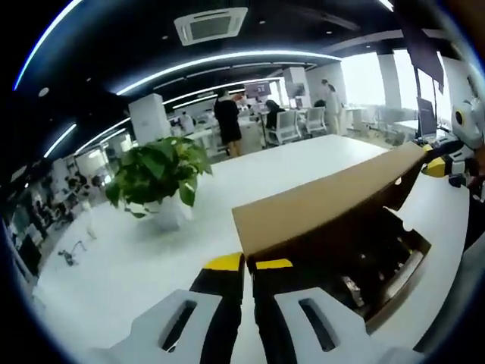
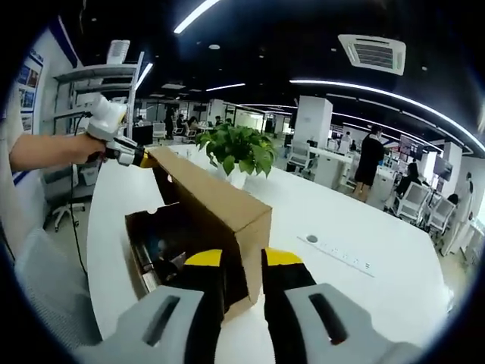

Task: Operate the shoe box by opening the lid, removing the specified soft item, and placing it in the target area until the item is outside and the box remains undamaged.

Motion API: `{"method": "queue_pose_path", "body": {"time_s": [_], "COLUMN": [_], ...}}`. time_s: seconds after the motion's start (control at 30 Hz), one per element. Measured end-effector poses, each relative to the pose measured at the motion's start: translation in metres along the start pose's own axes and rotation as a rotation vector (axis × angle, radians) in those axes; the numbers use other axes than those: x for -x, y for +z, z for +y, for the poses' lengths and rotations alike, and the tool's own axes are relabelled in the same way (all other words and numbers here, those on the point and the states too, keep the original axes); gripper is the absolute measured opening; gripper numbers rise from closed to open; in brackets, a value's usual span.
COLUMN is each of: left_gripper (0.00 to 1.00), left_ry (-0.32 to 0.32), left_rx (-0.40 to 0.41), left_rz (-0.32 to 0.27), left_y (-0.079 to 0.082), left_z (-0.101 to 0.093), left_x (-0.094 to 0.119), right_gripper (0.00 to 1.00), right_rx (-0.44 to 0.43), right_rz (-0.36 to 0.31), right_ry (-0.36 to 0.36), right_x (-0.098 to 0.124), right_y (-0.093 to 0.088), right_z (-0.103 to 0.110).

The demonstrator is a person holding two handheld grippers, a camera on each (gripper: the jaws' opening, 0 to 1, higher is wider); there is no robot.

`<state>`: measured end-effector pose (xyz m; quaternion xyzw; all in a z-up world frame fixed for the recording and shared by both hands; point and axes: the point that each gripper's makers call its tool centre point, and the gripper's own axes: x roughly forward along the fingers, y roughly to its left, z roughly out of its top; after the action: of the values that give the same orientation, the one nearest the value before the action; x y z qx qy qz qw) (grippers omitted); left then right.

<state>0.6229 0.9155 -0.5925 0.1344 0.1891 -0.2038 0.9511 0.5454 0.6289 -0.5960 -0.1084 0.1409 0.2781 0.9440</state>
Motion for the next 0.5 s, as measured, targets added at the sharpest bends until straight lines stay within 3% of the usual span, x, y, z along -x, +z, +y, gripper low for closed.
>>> {"method": "queue_pose_path", "body": {"time_s": [0.5], "left_gripper": [0.0], "left_ry": [-0.005], "left_rx": [-0.009], "left_rz": [-0.008], "left_y": [0.011], "left_z": [0.003], "left_x": [-0.011], "right_gripper": [0.1], "right_rx": [-0.007], "right_rz": [0.107], "right_ry": [-0.036], "right_x": [-0.009], "right_y": [-0.049], "right_z": [-0.013]}}
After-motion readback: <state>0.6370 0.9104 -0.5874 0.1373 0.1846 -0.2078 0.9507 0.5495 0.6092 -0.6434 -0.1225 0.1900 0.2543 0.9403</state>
